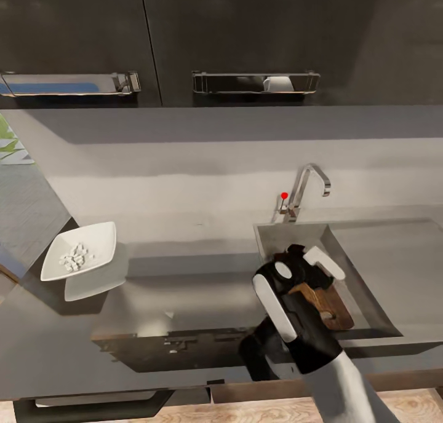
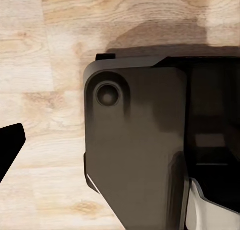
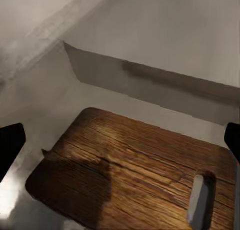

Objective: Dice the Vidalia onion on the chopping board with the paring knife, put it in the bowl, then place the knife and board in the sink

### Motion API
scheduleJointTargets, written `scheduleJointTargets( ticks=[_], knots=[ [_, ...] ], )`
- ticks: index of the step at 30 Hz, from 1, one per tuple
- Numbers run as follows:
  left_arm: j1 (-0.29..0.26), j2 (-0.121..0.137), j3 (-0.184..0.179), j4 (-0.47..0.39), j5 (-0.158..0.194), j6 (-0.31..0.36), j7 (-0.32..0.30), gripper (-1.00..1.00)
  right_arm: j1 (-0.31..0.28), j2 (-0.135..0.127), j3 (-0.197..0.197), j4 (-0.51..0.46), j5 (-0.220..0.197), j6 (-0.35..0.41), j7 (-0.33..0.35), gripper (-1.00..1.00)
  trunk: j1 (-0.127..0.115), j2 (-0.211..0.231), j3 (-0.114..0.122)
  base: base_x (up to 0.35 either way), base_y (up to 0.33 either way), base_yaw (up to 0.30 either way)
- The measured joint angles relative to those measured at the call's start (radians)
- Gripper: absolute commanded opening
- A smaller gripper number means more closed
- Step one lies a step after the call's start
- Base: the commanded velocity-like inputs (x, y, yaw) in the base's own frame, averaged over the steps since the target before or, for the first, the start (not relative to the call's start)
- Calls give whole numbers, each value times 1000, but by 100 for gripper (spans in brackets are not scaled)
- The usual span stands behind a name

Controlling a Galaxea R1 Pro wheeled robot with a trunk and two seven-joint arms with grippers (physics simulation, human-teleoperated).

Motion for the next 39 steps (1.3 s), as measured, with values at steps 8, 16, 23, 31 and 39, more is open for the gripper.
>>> scheduleJointTargets(
  ticks=[8,16,23,31,39],
  knots=[
    [0,0,0,0,0,0,0,100,0,-162,62,-7,-114,78,434,100,0,0,0,0,0,0],
    [0,5,0,-1,0,0,0,100,0,-343,105,-48,-145,85,763,100,0,0,0,-36,0,0],
    [0,5,0,-1,0,0,1,100,0,-359,114,-57,-145,84,776,100,1,0,0,-305,0,0],
    [0,5,0,1,0,0,-1,100,1,-360,135,-56,-145,84,776,100,1,0,0,-336,0,0],
    [0,5,0,-1,0,0,0,100,1,-360,155,-56,-145,75,776,100,1,0,0,-337,0,0]
  ],
)
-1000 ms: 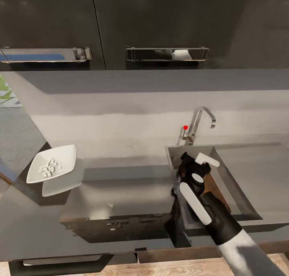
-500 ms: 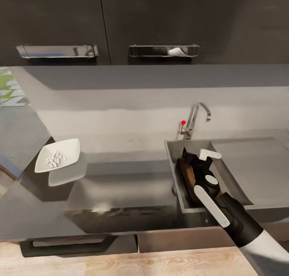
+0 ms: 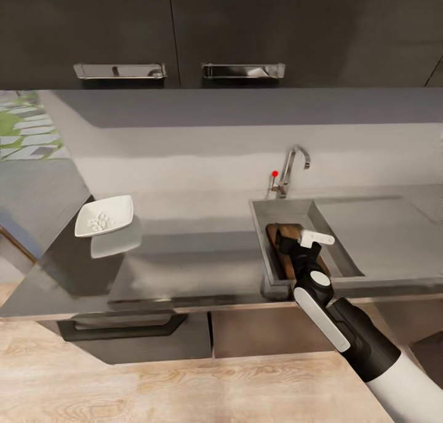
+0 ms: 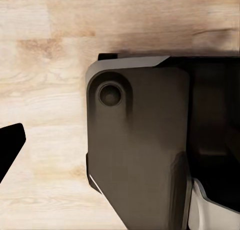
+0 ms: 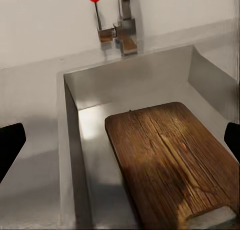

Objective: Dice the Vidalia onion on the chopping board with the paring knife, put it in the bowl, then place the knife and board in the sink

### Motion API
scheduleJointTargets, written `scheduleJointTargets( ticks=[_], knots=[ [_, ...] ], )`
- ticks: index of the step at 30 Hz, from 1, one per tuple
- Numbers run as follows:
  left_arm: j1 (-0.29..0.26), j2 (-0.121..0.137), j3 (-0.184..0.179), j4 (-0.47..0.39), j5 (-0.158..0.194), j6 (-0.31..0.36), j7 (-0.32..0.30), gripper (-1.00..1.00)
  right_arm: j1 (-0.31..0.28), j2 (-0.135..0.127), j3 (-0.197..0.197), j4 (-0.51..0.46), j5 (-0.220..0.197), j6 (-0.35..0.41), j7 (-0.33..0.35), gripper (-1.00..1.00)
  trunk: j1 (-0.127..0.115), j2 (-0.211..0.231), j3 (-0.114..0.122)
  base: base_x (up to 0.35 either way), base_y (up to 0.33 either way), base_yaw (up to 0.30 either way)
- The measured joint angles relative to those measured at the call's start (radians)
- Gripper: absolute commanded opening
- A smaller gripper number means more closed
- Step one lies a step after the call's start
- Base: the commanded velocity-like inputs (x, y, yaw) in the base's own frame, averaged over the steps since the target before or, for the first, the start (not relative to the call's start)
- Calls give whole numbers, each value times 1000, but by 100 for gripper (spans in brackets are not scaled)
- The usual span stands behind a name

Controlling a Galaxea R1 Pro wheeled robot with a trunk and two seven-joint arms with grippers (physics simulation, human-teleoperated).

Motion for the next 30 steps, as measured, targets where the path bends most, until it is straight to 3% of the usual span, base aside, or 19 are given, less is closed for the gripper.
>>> scheduleJointTargets(
  ticks=[7,11,18,21,27,29,30],
  knots=[
    [0,0,0,0,0,0,1,100,54,-2,2,-51,6,-77,-1,100,0,0,0,-337,0,0],
    [1,0,0,0,0,0,0,100,103,-30,2,-110,8,-92,-2,100,0,0,0,-337,0,0],
    [0,1,1,-1,0,0,1,100,174,-41,4,-139,17,-126,-3,100,0,0,0,-337,0,0],
    [0,2,1,-1,0,0,0,100,209,-59,27,-152,27,-157,-3,100,0,0,0,-337,0,0],
    [-1,2,1,-3,0,0,1,100,251,-132,269,-109,41,-279,-83,100,0,0,0,-189,0,0],
    [-1,2,3,-5,0,0,1,100,253,-135,345,-35,38,-329,-112,100,0,0,0,-22,0,0],
    [0,2,4,-6,0,0,1,100,254,-130,405,73,21,-386,-120,100,-1,0,0,-8,0,0]
  ],
)
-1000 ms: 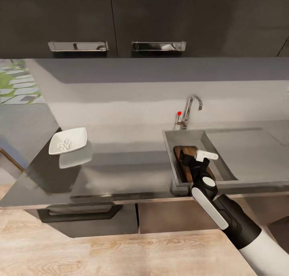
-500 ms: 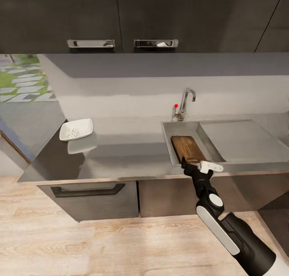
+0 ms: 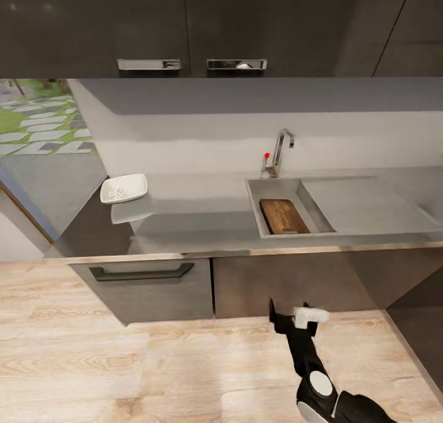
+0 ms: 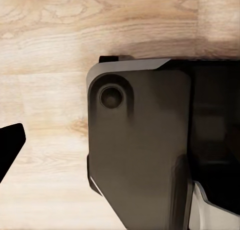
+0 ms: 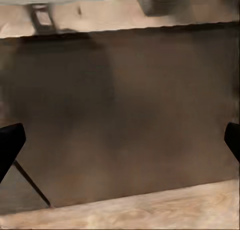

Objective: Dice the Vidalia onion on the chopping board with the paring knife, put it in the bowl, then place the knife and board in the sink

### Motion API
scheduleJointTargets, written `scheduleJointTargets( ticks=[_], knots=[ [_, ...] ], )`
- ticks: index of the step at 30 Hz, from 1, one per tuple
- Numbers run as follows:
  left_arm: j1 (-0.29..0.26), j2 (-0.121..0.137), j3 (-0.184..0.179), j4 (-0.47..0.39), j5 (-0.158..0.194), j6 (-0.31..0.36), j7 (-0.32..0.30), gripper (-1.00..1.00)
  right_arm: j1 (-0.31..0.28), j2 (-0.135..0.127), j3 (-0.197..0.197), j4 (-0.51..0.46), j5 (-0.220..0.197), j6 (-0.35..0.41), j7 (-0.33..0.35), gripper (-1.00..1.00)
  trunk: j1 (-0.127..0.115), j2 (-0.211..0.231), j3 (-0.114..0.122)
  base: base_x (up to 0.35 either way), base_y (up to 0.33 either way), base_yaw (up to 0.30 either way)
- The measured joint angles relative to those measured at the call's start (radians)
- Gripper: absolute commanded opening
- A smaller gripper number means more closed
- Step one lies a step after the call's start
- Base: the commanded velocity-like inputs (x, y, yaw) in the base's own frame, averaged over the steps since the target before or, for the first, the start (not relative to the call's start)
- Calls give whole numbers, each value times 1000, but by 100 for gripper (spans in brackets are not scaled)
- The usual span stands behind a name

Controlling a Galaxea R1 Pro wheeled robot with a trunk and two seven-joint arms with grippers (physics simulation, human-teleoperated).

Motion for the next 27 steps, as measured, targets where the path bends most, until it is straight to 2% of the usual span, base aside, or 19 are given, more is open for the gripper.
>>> scheduleJointTargets(
  ticks=[2,3,5,6,7,8,10,11,12,14,17,18,27],
  knots=[
    [0,0,2,-4,0,0,0,100,0,12,53,137,-33,-67,10,100,0,0,0,-4,0,0],
    [0,0,3,-9,0,0,0,100,0,23,82,230,-72,-122,38,100,0,0,0,-1,0,0],
    [0,-1,4,-13,0,1,3,100,0,49,121,391,-138,-196,140,100,0,0,0,0,0,0],
    [0,-1,4,-19,0,1,5,100,0,71,132,490,-174,-219,225,100,0,0,0,0,0,0],
    [-1,-1,5,-34,1,1,7,100,1,102,137,603,-205,-231,318,100,0,0,0,0,0,0],
    [-1,0,5,-48,1,2,8,100,1,128,139,689,-226,-238,381,100,0,0,0,0,0,0],
    [-1,3,5,-79,2,3,10,100,1,218,142,951,-301,-262,548,100,0,0,0,0,0,0],
    [-1,3,5,-84,3,3,10,100,1,251,142,1036,-322,-280,597,100,0,0,0,0,0,0],
    [-1,3,5,-88,3,3,10,100,1,304,142,1165,-351,-321,679,100,0,0,0,0,0,0],
    [-1,4,5,-89,5,3,10,100,1,348,142,1267,-365,-349,755,100,0,0,0,0,0,0],
    [-1,4,32,-84,6,4,10,100,16,368,141,1312,-366,-358,793,100,0,0,0,0,0,0],
    [-1,15,96,-83,8,3,10,100,25,373,141,1319,-368,-361,798,100,0,0,0,0,0,0],
    [-1,18,100,-81,8,1,10,100,26,373,138,1320,-368,-365,794,100,0,0,12,0,0,0]
  ],
)
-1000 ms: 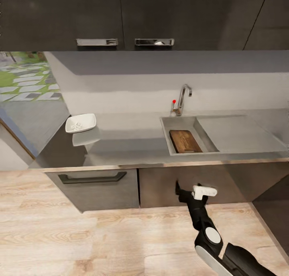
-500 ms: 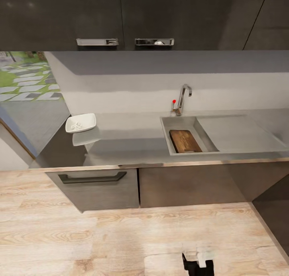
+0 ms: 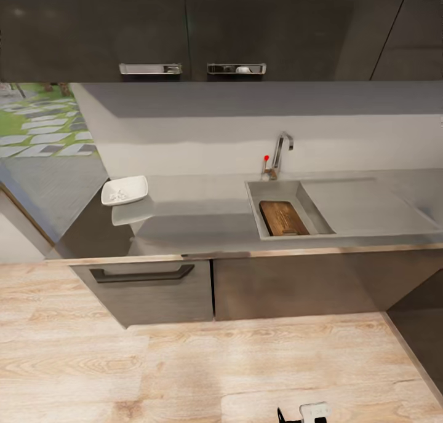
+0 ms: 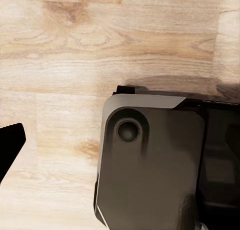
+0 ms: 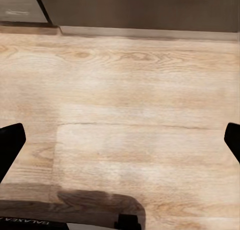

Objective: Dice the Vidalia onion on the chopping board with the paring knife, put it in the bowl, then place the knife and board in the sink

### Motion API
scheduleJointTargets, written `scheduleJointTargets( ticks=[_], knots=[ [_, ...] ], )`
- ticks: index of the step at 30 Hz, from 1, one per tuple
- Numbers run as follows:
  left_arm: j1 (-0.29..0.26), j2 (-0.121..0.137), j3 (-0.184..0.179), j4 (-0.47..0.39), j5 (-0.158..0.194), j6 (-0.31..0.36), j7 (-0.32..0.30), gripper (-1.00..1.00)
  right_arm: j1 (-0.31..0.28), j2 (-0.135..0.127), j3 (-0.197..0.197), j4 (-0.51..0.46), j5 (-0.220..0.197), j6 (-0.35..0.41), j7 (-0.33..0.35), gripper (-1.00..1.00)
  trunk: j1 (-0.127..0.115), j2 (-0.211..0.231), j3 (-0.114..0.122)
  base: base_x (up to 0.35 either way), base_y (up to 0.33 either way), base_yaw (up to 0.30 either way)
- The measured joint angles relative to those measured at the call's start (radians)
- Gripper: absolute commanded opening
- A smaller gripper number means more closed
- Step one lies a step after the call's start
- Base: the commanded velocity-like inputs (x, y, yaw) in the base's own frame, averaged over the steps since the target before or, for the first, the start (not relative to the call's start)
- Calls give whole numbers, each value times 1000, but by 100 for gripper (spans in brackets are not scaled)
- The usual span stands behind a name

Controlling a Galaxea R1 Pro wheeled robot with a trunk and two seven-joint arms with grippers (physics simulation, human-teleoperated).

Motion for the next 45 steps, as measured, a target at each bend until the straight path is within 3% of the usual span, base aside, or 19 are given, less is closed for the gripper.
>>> scheduleJointTargets(
  ticks=[11,19,45],
  knots=[
    [0,0,0,2,0,0,0,100,0,-3,0,1,0,0,0,100,0,0,17,0,0,0],
    [0,0,0,7,0,0,0,100,0,-4,0,1,-34,0,0,100,0,0,30,0,0,0],
    [0,-1,0,17,0,0,0,100,0,-4,0,2,-35,-1,0,100,0,0,71,0,0,0]
  ],
)
